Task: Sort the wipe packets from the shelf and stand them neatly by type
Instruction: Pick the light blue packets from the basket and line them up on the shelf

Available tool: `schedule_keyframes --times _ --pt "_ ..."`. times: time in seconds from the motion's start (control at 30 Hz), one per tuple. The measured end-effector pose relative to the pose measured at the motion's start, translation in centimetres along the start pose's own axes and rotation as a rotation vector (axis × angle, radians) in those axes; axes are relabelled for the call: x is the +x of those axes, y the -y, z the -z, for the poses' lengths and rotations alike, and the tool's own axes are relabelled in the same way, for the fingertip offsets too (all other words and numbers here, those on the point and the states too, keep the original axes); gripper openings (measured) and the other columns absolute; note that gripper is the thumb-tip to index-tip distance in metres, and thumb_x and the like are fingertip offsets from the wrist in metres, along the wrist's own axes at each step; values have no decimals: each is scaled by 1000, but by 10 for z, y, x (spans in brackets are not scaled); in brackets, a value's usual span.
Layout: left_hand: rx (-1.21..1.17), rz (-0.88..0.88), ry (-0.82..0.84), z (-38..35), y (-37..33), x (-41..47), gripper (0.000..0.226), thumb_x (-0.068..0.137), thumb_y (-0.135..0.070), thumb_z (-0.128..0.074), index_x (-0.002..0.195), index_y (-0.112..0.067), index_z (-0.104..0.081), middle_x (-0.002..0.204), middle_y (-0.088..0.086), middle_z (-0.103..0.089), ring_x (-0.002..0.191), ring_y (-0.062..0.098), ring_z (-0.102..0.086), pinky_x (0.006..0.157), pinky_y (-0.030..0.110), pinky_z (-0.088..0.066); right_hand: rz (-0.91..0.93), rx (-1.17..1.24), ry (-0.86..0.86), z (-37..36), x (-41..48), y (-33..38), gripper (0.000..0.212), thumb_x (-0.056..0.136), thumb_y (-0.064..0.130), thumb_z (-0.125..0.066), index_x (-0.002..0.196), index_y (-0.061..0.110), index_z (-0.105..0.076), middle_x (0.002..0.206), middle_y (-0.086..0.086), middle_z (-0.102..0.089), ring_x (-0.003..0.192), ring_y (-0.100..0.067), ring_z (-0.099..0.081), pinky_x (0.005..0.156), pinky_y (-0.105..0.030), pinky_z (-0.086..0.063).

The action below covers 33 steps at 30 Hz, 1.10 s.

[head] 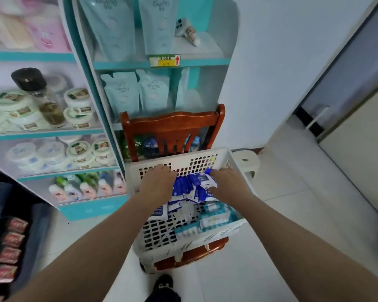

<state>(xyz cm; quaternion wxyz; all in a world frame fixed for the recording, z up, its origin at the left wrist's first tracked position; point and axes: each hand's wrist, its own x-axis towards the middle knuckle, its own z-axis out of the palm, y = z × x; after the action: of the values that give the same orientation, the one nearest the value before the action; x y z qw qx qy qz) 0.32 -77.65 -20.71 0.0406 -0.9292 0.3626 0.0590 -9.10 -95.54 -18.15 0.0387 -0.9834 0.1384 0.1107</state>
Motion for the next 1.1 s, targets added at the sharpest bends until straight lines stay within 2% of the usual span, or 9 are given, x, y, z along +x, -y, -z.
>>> schedule_keyframes --times 0.17,0.3,0.5,0.57,0.63,0.77,0.83,0.9,1.1 --pt "-27 -95 121 -32 -34 39 31 90 -15 -54 120 -18 -54 121 2 -56 114 22 -48 92 37 -45 -58 2 89 -27 18 -31 42 90 36 -58 128 20 -53 123 -5 -61 115 -26 -52 96 -38 -45" --pt "-52 -133 235 -62 -60 62 31 93 -24 -52 123 -18 -52 124 4 -54 115 24 -47 91 37 -43 -73 -8 208 -53 30 -60 43 93 36 -55 132 20 -49 127 -7 -57 121 -27 -47 95 -38 -43" --pt "-136 -74 339 -108 -96 84 41 88 -3 -53 128 -13 -48 111 10 -57 98 26 -54 68 34 -40 6 -8 386 -100 57 -103 44 92 35 -57 132 19 -49 128 -7 -56 120 -27 -49 95 -38 -45" --pt "-187 -20 402 -127 -106 88 36 86 -1 -52 121 -11 -53 102 9 -57 88 26 -55 65 34 -42 51 -5 435 -120 67 -116 43 91 34 -58 131 17 -49 127 -9 -55 119 -27 -48 92 -38 -45" --pt "-202 49 511 -147 -112 91 29 88 -3 -50 115 -12 -57 98 8 -56 88 26 -55 69 35 -44 84 -2 491 -141 75 -126 43 91 33 -58 130 16 -51 128 -10 -54 121 -28 -47 94 -38 -45" --pt "-208 126 669 -196 -115 87 30 90 -13 -51 120 -13 -55 116 8 -57 108 26 -53 84 38 -48 137 -9 608 -179 89 -139 43 93 33 -56 131 16 -49 134 -13 -50 130 -32 -39 98 -41 -42" --pt "-241 181 729 -218 -114 85 34 89 -19 -55 123 -16 -55 118 6 -57 112 25 -52 86 37 -48 150 -6 653 -198 95 -141 42 93 30 -56 132 16 -48 136 -13 -48 133 -34 -34 98 -42 -42" --pt "-274 233 774 -240 -114 85 37 87 -23 -59 124 -17 -54 117 6 -58 111 23 -54 84 36 -49 167 -2 692 -217 102 -140 42 92 27 -57 132 16 -47 134 -10 -49 127 -31 -40 96 -41 -45" --pt "-336 115 821 -305 -116 96 58 85 -16 -60 139 -20 -41 131 4 -50 120 23 -48 94 38 -46 190 10 725 -267 121 -135 49 89 24 -60 134 16 -43 137 -7 -47 123 -28 -45 93 -42 -46"
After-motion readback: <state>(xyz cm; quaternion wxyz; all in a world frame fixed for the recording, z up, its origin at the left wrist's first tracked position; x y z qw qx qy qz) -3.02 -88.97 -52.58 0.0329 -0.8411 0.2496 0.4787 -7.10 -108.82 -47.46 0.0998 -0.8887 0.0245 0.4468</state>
